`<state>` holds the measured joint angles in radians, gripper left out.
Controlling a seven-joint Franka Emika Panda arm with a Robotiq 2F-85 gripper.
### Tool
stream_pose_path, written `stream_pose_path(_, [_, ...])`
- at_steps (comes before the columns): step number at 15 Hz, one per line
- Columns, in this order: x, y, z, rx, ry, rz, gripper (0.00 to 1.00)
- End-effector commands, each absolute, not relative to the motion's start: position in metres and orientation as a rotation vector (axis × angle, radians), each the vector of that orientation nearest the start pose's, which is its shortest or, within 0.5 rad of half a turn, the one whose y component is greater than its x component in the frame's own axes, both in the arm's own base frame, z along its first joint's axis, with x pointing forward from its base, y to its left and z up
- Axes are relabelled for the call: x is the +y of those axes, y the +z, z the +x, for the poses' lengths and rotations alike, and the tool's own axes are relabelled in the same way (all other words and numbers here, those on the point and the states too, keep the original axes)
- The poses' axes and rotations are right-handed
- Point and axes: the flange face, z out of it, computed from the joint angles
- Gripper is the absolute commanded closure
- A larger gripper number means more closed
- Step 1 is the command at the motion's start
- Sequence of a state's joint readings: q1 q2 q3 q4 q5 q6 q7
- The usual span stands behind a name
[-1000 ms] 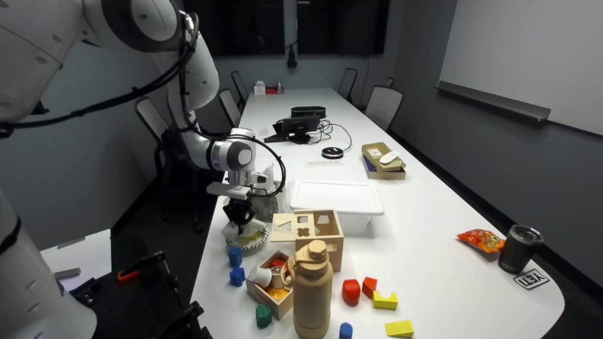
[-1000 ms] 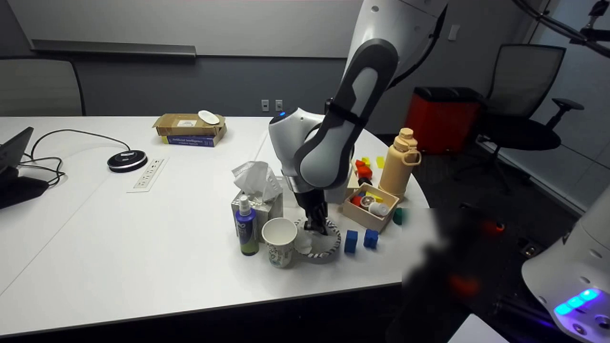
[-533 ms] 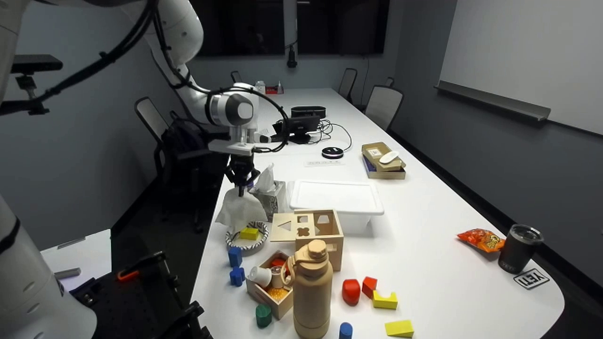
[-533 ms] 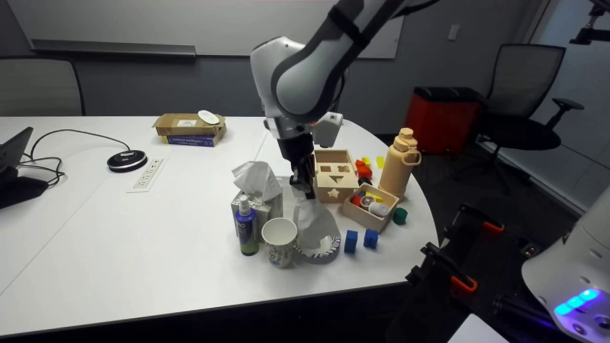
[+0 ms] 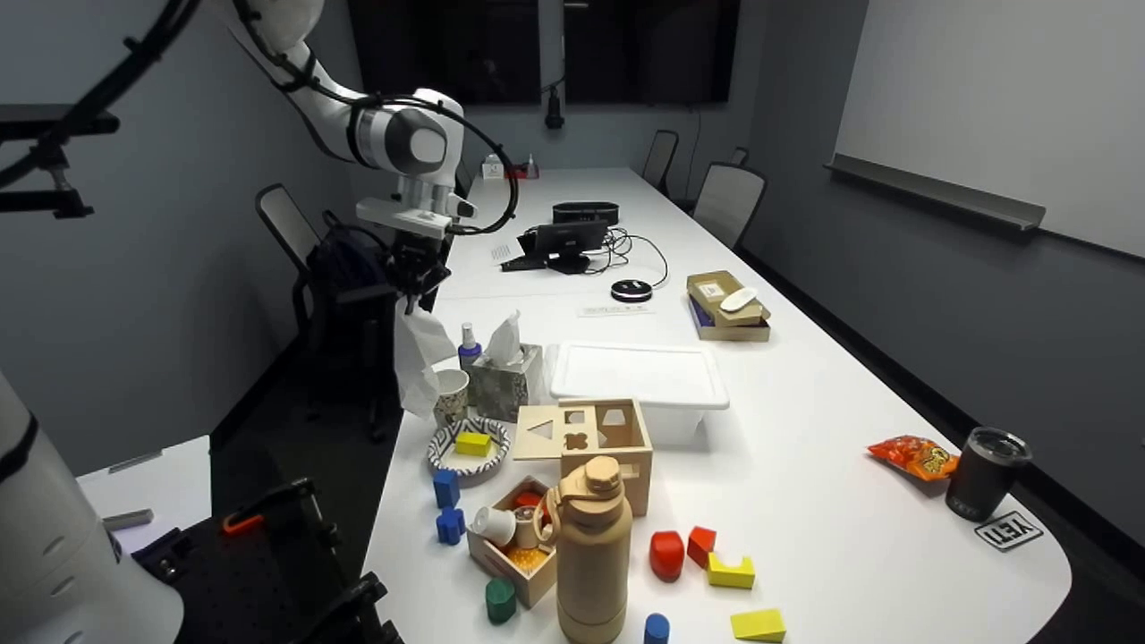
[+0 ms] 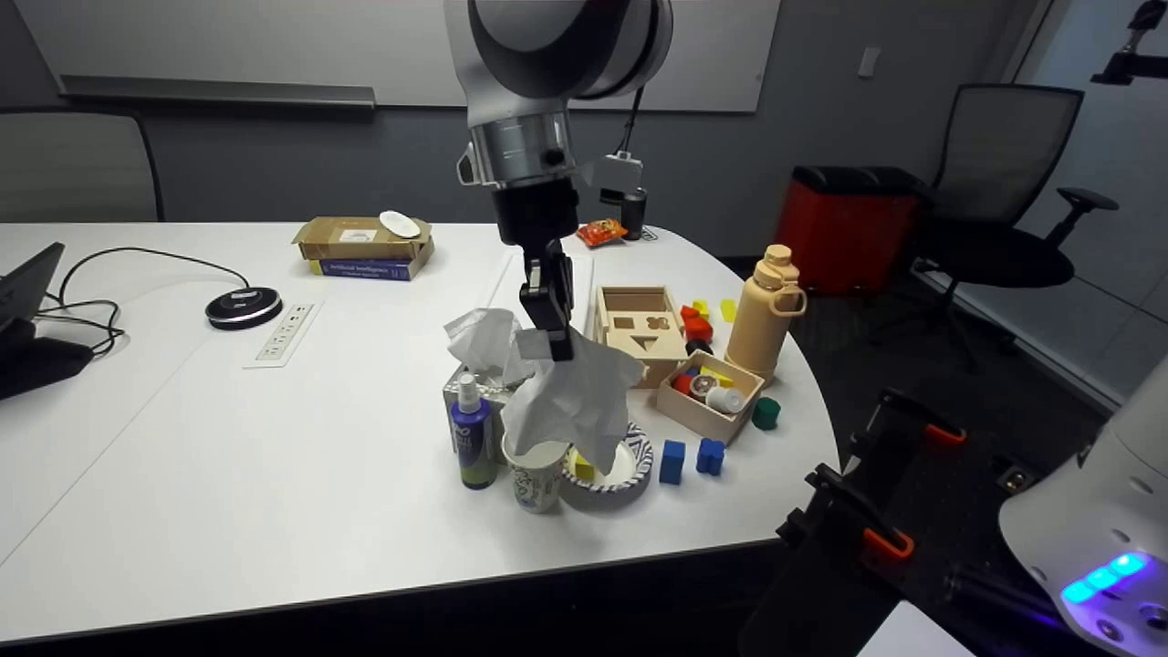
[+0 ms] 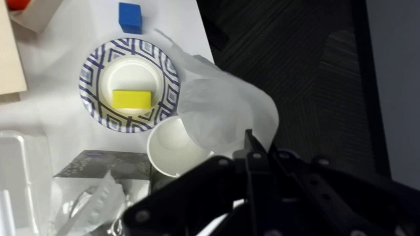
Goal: Remove one tissue square from the box and use it wipe the black and white bowl.
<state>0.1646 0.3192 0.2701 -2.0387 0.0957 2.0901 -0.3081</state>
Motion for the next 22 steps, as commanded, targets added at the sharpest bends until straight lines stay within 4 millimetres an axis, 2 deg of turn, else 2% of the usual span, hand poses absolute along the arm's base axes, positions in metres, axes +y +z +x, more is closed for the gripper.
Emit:
stream_pose_path(1, [0.255,0.296,0.508,-0.978,0.3,-2.662,1.0])
stream_pose_path(3, [0.269,0.298,0.51,-0.964,0.234,-2.599,1.0])
stream_pose_path(5, [0.284,0.292,0.517,-0.97,0.174,-2.543,1.0])
stream_pose_path(10, [0.318,0.24,0.538,-1.068,0.01,-2.567,1.0])
stream_pose_path(15, [0.355,0.185,0.547,-1.331,-0.208,-2.61,1.0])
stream_pose_path(17, [0.367,0.168,0.548,-1.396,-0.261,-2.612,1.0])
stream_pose_path(19, [0.376,0.154,0.551,-1.445,-0.309,-2.619,1.0])
stream_pose_path(22, [0.377,0.137,0.561,-1.485,-0.38,-2.652,1.0])
